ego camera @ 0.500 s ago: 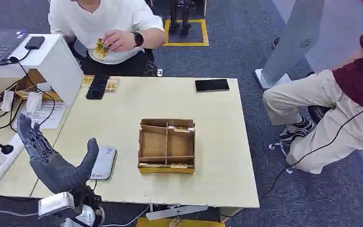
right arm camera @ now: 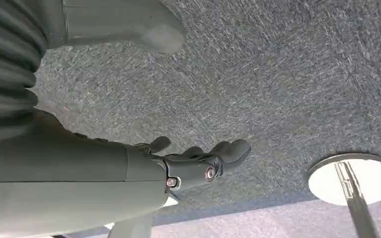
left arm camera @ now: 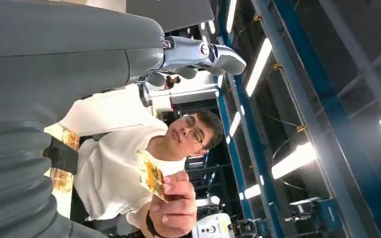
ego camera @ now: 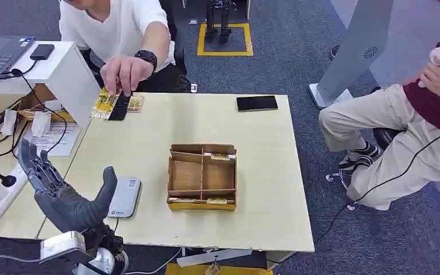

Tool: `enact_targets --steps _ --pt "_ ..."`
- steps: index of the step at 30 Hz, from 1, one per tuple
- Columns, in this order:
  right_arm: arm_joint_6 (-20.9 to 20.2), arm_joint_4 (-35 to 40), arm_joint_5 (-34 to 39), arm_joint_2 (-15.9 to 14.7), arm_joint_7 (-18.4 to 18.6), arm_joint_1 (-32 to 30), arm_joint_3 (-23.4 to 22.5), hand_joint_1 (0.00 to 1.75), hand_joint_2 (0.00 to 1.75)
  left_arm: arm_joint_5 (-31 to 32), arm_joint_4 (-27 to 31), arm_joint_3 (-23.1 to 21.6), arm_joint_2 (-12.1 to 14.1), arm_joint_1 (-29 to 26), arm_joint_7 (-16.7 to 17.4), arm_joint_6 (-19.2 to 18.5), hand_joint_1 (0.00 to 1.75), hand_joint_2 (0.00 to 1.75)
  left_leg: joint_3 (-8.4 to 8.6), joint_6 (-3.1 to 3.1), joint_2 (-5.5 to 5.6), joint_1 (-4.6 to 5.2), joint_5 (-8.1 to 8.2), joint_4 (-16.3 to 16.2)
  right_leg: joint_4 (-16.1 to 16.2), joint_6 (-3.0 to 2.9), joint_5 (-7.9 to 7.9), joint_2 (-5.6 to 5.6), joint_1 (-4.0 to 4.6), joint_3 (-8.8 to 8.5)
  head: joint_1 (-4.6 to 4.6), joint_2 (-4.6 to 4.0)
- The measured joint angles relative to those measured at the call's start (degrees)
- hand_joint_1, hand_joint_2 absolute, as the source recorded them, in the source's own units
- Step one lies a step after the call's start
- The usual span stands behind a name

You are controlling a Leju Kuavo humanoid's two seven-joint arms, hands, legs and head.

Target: Pass the card to the sensor for recognition and then transmit it.

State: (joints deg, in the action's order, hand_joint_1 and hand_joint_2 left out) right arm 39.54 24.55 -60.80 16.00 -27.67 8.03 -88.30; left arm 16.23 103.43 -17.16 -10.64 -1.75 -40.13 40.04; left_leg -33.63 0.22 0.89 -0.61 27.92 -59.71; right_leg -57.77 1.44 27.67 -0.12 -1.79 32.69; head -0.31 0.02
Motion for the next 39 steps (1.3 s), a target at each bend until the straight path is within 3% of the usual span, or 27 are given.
enact_targets --steps 5,8,13,18,26,32,33,34,35,39 --pt "0.0 0.0 -2.1 0.0 0.0 0.1 0.0 0.0 1.75 10.7 -2.7 1.9 -2.7 2.5 0.0 0.0 0.0 1.75 0.0 0.0 0.01 0.01 0.0 0.0 0.0 0.01 0.0 -0.01 -0.01 -0.01 0.0 0.0" --pt "0.0 0.0 -3.1 0.0 0.0 0.2 0.0 0.0 1.75 17.5 -5.3 5.1 -4.7 4.8 0.0 0.0 0.0 1.75 0.01 0.0 0.01 0.0 -0.01 0.0 0.0 0.01 -0.02 0.0 0.0 -0.02 0.02 0.0" --pt "0.0 -0.3 -4.5 -0.1 0.1 0.3 0.0 0.0 1.75 27.0 -8.5 11.8 -5.6 7.9 0.0 0.0 0.0 1.75 0.05 -0.01 -0.01 -0.01 -0.01 0.0 0.0 0.0 -0.01 0.03 0.01 -0.01 -0.02 0.0" --pt "0.0 -0.7 -5.0 -0.3 0.2 0.4 0.0 0.0 1.75 29.4 -10.8 16.4 -5.9 10.1 0.0 0.0 0.0 1.75 0.04 -0.01 -0.01 -0.02 -0.01 0.0 0.0 -0.01 -0.01 0.05 0.02 0.0 -0.04 0.0" --pt "0.0 -1.0 -5.0 -0.4 0.5 0.5 0.0 0.0 1.75 26.5 -13.8 18.0 -6.1 11.9 0.7 0.0 0.0 1.75 0.02 -0.01 0.0 0.0 -0.01 0.0 0.0 0.0 0.0 0.02 0.0 0.0 -0.02 0.0" --pt "0.0 -1.6 -5.8 -0.5 0.9 0.6 0.2 0.0 1.75 31.2 -16.0 19.5 -6.5 14.2 2.6 0.0 0.0 1.75 0.03 -0.01 0.0 0.0 -0.01 0.0 0.0 0.0 -0.01 0.04 0.0 0.0 -0.02 0.0" --pt "0.0 -1.7 -5.8 -0.5 1.0 0.6 0.2 0.0 1.75 31.6 -16.2 19.8 -6.5 14.4 2.7 0.0 0.12 1.75 0.04 -0.01 -0.01 0.0 -0.01 0.0 0.0 0.0 -0.01 0.05 0.0 0.0 -0.04 0.0" --pt "0.0 -1.7 -5.8 -0.6 1.1 0.6 0.3 0.0 1.75 31.7 -16.4 19.9 -6.5 14.7 2.9 0.0 1.55 1.75 0.03 -0.01 -0.01 -0.01 -0.01 0.0 0.0 0.0 -0.01 0.05 0.01 0.0 -0.04 0.0" --pt "0.0 -1.7 -5.8 -0.6 1.1 0.6 0.3 0.0 1.75 31.9 -16.7 20.1 -6.6 14.9 2.9 0.0 1.75 1.75 0.02 -0.01 0.0 -0.01 -0.01 0.0 0.0 0.0 -0.01 0.04 0.01 0.0 -0.04 0.0" --pt "0.0 -2.0 -5.9 -0.6 1.2 0.6 0.5 0.0 1.75 32.6 -17.2 20.9 -6.8 15.5 4.0 0.0 1.75 1.75 0.02 -0.01 -0.01 -0.01 -0.01 0.0 0.0 0.0 0.0 0.05 0.01 0.01 -0.04 0.0"
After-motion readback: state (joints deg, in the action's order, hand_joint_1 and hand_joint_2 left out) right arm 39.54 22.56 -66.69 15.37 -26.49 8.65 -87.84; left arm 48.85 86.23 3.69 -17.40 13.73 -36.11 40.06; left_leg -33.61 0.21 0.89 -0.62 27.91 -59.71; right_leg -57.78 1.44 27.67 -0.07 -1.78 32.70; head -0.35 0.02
